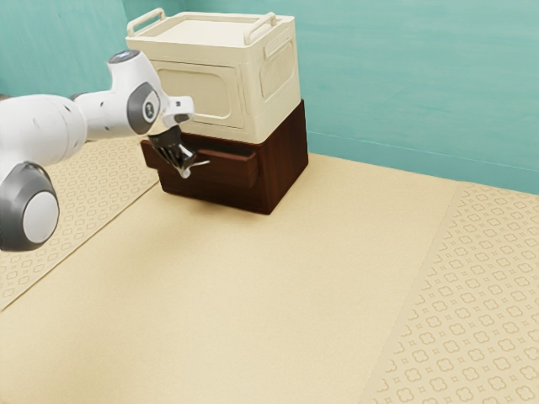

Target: Push the drawer handle with one arm to close the drawer

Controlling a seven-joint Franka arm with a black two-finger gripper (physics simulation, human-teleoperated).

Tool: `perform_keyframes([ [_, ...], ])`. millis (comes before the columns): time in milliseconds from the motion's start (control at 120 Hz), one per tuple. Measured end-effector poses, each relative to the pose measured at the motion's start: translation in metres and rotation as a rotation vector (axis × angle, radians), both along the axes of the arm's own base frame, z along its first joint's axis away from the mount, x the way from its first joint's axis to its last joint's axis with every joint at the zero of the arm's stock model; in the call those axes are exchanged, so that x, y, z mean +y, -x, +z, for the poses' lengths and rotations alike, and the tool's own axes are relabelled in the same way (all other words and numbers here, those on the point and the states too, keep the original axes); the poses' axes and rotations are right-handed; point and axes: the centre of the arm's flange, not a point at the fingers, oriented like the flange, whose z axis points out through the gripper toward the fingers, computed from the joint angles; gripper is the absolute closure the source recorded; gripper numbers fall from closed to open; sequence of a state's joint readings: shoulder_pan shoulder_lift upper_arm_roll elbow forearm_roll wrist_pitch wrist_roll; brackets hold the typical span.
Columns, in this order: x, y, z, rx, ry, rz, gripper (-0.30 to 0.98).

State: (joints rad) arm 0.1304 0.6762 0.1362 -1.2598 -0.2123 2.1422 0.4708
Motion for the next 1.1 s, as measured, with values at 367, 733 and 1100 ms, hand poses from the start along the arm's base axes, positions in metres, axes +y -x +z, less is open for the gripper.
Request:
perform_keyframes([
  [367,0.003,-0.029,0.000,-0.015,-0.005,-0.012,0.78],
  [733,0.009,-0.046,-0.008,-0.012,-0.001,-0.022,0.79],
  [1100,0.013,-0.052,-0.019,-0.005,-0.005,-0.025,0.86],
])
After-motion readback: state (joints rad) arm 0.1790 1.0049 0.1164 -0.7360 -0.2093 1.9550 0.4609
